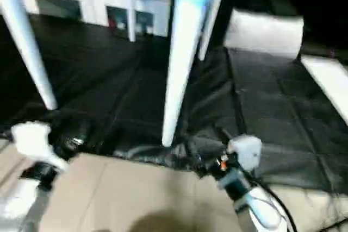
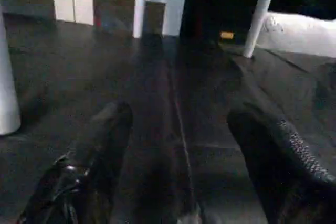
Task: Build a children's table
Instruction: Flip table
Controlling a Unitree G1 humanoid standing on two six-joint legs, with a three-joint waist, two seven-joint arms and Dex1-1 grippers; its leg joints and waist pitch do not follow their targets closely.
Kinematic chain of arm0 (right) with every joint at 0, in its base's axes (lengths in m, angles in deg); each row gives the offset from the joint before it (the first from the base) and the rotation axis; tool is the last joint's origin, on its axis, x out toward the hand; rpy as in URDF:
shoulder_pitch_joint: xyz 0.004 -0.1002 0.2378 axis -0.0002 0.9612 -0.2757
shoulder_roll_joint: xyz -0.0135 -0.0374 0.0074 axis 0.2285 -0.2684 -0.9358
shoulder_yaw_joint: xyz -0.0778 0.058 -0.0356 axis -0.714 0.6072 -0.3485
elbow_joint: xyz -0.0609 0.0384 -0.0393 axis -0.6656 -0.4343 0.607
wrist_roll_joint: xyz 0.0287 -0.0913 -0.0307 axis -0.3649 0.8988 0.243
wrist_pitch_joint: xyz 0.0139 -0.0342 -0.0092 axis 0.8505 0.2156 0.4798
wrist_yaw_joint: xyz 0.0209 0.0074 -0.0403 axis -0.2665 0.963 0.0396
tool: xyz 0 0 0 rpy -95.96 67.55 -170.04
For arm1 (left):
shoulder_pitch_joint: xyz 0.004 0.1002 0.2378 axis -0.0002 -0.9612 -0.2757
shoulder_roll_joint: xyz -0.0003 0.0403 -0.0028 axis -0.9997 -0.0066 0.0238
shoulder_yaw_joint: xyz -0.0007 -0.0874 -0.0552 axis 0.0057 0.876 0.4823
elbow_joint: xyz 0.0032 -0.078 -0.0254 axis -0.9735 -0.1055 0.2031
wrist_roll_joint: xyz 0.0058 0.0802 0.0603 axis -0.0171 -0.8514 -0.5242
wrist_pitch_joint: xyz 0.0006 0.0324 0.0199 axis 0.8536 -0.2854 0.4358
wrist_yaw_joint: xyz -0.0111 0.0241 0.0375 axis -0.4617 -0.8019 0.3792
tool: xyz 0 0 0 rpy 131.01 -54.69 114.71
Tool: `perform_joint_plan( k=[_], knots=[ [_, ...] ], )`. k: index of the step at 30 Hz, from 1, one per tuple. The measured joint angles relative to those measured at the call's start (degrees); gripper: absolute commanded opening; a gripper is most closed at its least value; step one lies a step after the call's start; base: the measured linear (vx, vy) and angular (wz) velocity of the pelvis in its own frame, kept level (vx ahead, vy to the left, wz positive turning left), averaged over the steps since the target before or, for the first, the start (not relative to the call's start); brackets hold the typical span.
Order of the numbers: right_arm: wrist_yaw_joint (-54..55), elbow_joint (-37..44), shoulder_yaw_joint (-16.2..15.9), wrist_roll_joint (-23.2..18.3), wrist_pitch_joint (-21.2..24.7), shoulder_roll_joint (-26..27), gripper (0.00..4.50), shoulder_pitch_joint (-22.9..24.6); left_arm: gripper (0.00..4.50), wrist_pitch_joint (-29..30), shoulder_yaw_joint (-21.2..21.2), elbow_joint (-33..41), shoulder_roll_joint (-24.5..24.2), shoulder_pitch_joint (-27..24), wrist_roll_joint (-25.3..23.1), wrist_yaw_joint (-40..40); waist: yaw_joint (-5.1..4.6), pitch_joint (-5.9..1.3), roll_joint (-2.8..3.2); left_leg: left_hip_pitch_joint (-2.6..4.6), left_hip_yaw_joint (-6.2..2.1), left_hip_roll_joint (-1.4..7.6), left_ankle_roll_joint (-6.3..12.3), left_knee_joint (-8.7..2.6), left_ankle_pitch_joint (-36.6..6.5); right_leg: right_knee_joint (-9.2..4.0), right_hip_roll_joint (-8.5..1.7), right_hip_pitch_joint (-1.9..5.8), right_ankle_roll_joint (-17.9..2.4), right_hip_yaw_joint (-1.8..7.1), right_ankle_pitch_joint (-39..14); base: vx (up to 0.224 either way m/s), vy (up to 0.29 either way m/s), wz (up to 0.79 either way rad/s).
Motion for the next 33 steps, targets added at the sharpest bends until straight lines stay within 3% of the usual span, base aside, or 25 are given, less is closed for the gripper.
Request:
perform_joint_plan(
  k=[2, 3, 4, 5, 7, 9, 10, 11, 12, 13, 14, 15, 16, 17, 18, 19, 20, 21, 22, 23, 24, 25, 26, 28, 33],
  knots=[
    [1.82, -0.59, 0.07, 1.15, 0.26, 0.84, 4.5, -0.65, 3.44, 0.78, 0.12, 0.14, 0.11, 0.07, 0.13, -0.89, -0.64, -0.01, -0.15, 0.05, 0.08, -0.04, 0.21, -0.16, 0.12, -0.57, -0.03, 0.21, -0.27, -0.02, 0.73, -0.032, -0.002, 0.02],
    [2.68, -0.89, 0.15, 1.21, 0.4, 1.46, 4.5, -1.15, 3.44, 1.48, 0.17, 0.14, 0.17, 0.25, 0.14, -1.26, -0.52, -0.07, -0.34, 0.14, 0.2, -0.11, 0.33, -0.04, 0.16, -0.63, -0.23, 0.27, -0.27, -0.01, 0.73, 0.0, 0.0, 0.0],
    [3.54, -1.19, 0.32, 1.21, 0.52, 1.91, 4.5, -1.55, 3.44, 1.9, 0.14, 0.15, 0.21, 0.45, 0.14, -1.38, -0.53, 0.03, -0.25, 0.71, 0.94, 0.08, 0.58, 0.23, -0.01, -0.68, 0.02, -0.33, -0.25, 0.7, 0.73, -0.094, 0.046, -0.18],
    [4.55, -1.99, 0.45, 1.22, 0.71, 2.22, 4.5, -2.34, 3.44, 2.27, 0.15, 0.16, 0.4, 0.38, 0.05, -1.48, -0.06, 0.02, -0.57, 1.4, 1.78, -0.02, 1.02, 0.59, -0.28, -0.62, 0.28, -0.35, -0.24, 1.94, 0.74, -0.075, 0.034, -0.15],
    [5.79, -3.01, 0.24, 1.61, 1.23, 2.65, 4.5, -2.75, 3.44, 2.61, -0.03, 0.45, 0.35, 0.37, -0.25, -1.54, 0.88, 0.37, 0.02, 1.94, 2.42, -0.78, 1.95, 0.96, -0.89, -0.63, 0.83, -0.07, -0.05, 4.38, 0.85, -0.039, 0.12, -0.55],
    [6.28, -3.9, -0.63, 2.05, 1.24, 3.12, 4.5, -2.31, 3.44, 2.63, -0.08, 0.51, -0.25, 0.37, -0.8, -1.5, 0.46, 0.68, 0.27, 2.5, 3.11, -1.32, 2.76, 1.59, -1.35, -0.91, 0.63, -0.25, 0.05, 5.36, 0.89, -0.057, 0.16, -0.53],
    [6.37, -4.53, -1.21, 2.17, 1.25, 3.52, 4.5, -2.22, 3.44, 2.76, 0.05, 0.53, -0.59, 0.33, -1.1, -1.56, -0.68, 0.75, 0.49, 2.26, 3.45, -1.35, 3.48, 1.99, -1.48, -1.49, -0.18, 0.22, 0.12, 4.16, 0.82, -0.142, 0.202, -0.31],
    [6.34, -4.73, -1.74, 2.19, 1.3, 3.91, 4.5, -1.85, 3.44, 2.99, 0.13, 0.53, -0.99, 0.28, -1.51, -1.86, -1.61, 0.8, 1.01, 1.83, 4.07, -1.26, 4.02, 1.53, -1.22, -1.07, -1.14, 0.78, 0.05, 2.26, -0.23, -0.142, 0.202, -0.31],
    [6.3, -4.48, -2.11, 2.17, 1.29, 4.18, 4.5, -1.42, 3.44, 3.13, 0.11, 0.72, -1.5, 0.5, -1.83, -2.04, -2.11, 0.71, 0.8, 1.46, 4.48, -1.33, 4.52, 1.45, -0.96, 1.71, -2.33, 0.45, -1.02, 0.44, -1.76, -0.123, 0.194, -0.05],
    [6.22, -4.4, -2.42, 2.2, 1.26, 4.08, 4.5, -0.6, 3.44, 3.2, -0.12, 1.05, -1.97, 0.76, -2.44, -2.04, -2.0, 0.45, 0.37, 0.88, 5.12, -1.36, 4.88, 1.45, -0.74, 5.32, -2.51, 0.86, -1.28, -0.57, -2.02, -0.089, 0.15, 0.02],
    [6.17, -4.42, -2.63, 2.23, 1.25, 4.07, 4.5, -0.41, 3.44, 3.23, -0.13, 1.29, -2.3, 0.54, -3.02, -2.04, -1.76, 0.33, 0.26, 0.14, 5.21, -1.73, 4.88, 1.4, -0.74, 5.54, -2.18, 2.54, -1.13, -0.38, -2.31, -0.12, 0.196, -0.01],
    [5.99, -4.75, -2.94, 2.45, 1.08, 3.64, 4.5, -0.64, 3.44, 3.38, -0.1, 1.8, -2.29, -0.14, -3.57, -2.09, -1.29, -0.29, -0.29, -1.42, 5.96, -2.73, 4.85, 1.21, -0.72, 4.36, -2.03, 3.74, 2.09, 0.92, -4.61, -0.062, 0.106, -0.07],
    [5.86, -5.15, -2.97, 2.72, 1.06, 3.11, 4.5, -0.87, 3.44, 3.74, -0.3, 2.05, -2.28, -0.95, -3.91, -2.18, -1.16, -0.36, -0.47, -1.95, 5.07, -3.33, 4.23, 1.52, -0.98, 3.75, -2.61, 2.21, 1.72, 1.16, -4.85, -0.017, 0.07, -0.17],
    [5.77, -5.58, -2.98, 3.1, 1.07, 2.69, 4.5, -0.73, 3.44, 4.0, -0.62, 2.09, -2.09, -2.01, -4.0, -2.19, -0.83, -0.04, 0.76, -2.79, 3.28, -3.84, 2.64, 3.19, -1.87, 3.2, -2.68, 2.18, 1.64, 0.6, -4.7, -0.004, 0.084, -0.2],
    [5.68, -6.29, -3.04, 3.18, 1.06, 2.5, 4.5, -0.62, 3.44, 4.26, -0.64, 2.07, -1.91, -3.05, -4.01, -2.3, -1.03, 0.07, 1.98, -3.2, 1.63, -3.96, 2.39, 3.87, -1.78, 2.72, -2.41, 2.77, 1.59, -0.34, -4.26, -0.004, 0.084, -0.2],
    [5.67, -7.33, -3.33, 3.2, 1.1, 2.87, 4.5, -0.25, 3.44, 4.42, -0.43, 2.08, -1.8, -3.44, -3.95, -2.58, -1.78, 0.3, 3.48, -3.09, 0.22, -3.57, 2.85, 4.27, -1.33, 2.24, -1.06, 3.94, 1.54, -0.57, -4.15, -0.038, 0.086, -0.05],
    [5.52, -7.58, -3.98, 3.18, 1.13, 3.06, 4.5, -0.12, 3.44, 4.61, 0.13, 2.15, -1.6, -3.03, -3.89, -3.03, -2.46, 0.14, 3.12, -3.23, -0.23, -3.49, 2.9, 4.13, -1.36, 2.97, -0.01, 4.03, 1.2, 0.4, -4.43, 0.0, 0.0, 0.0],
    [5.15, -7.46, -4.17, 3.18, 1.14, 2.86, 4.5, -0.13, 3.44, 5.05, 0.61, 2.46, -1.48, -2.43, -3.91, -3.65, -2.75, 0.06, 2.46, -3.5, -0.21, -3.04, 2.92, 3.92, -1.37, 4.5, 0.73, 3.82, 1.15, 1.26, -4.45, -0.054, -0.005, 0.17],
    [4.63, -7.45, -4.03, 3.18, 1.28, 1.92, 4.5, -0.21, 3.44, 5.38, 0.51, 3.1, -1.07, -2.54, -3.91, -4.21, -2.76, -0.01, 2.25, -3.68, -0.18, -2.18, 2.93, 3.48, -1.37, 5.45, 1.2, 3.84, 1.0, 1.46, -4.36, -0.066, -0.065, 0.19],
    [4.33, -7.45, -4.01, 3.18, 1.47, 1.46, 4.5, -0.27, 3.44, 5.53, 0.48, 3.22, -0.62, -3.2, -3.92, -4.55, -2.61, -0.17, 2.0, -3.78, -0.12, -2.14, 2.92, 2.73, -1.36, 4.78, 0.82, 4.21, 0.87, 1.68, -4.29, -0.066, -0.065, 0.19],
    [4.16, -7.45, -4.05, 3.15, 1.72, 1.37, 4.5, -0.32, 3.44, 5.78, 0.23, 3.24, -0.4, -3.86, -3.99, -4.69, -2.49, -0.61, 1.42, -4.04, 0.02, -2.48, 2.9, 2.13, -1.35, 2.74, 0.05, 4.43, 0.79, 2.46, -4.33, -0.025, -0.077, -0.02],
    [3.58, -7.78, -4.25, 3.13, 2.31, 0.91, 4.5, -1.01, 3.44, 6.21, -0.06, 3.03, -0.21, -4.5, -4.28, -5.02, -2.02, -1.5, -0.35, -4.81, 0.17, -3.08, 2.9, 1.6, -1.22, 1.59, -0.86, 3.69, 3.06, 3.09, -3.3, -0.003, -0.121, -0.2],
    [3.05, -8.18, -4.47, 3.11, 2.5, 0.36, 4.5, -1.21, 3.44, 6.37, -0.24, 2.88, -0.03, -5.62, -4.65, -5.2, -1.6, -1.55, -0.41, -5.02, -0.14, -3.16, 2.95, 1.19, -1.15, 1.37, -0.68, 3.18, 2.73, 3.23, -3.13, -0.003, -0.121, -0.2],
    [1.97, -9.31, -4.27, 2.94, 2.68, -0.91, 4.5, -1.04, 3.44, 6.17, -0.89, 2.7, 1.38, -7.16, -4.97, -5.66, -0.79, -1.39, 0.02, -4.54, -0.18, -2.66, 2.91, 0.62, -0.51, 1.3, -0.23, 2.93, 2.17, 3.03, -3.03, -0.06, -0.127, -0.13],
    [1.65, -9.73, -4.02, 1.73, 2.83, -0.3, 4.5, -1.91, 3.44, 5.95, -0.56, 2.73, 1.38, -8.14, -5.09, -5.8, -0.8, -1.13, 0.26, -4.21, 0.19, -1.85, 2.42, -0.25, 0.7, 0.98, 0.16, 3.14, 1.49, 2.59, -2.95, -0.025, -0.037, -0.02]
  ],
)
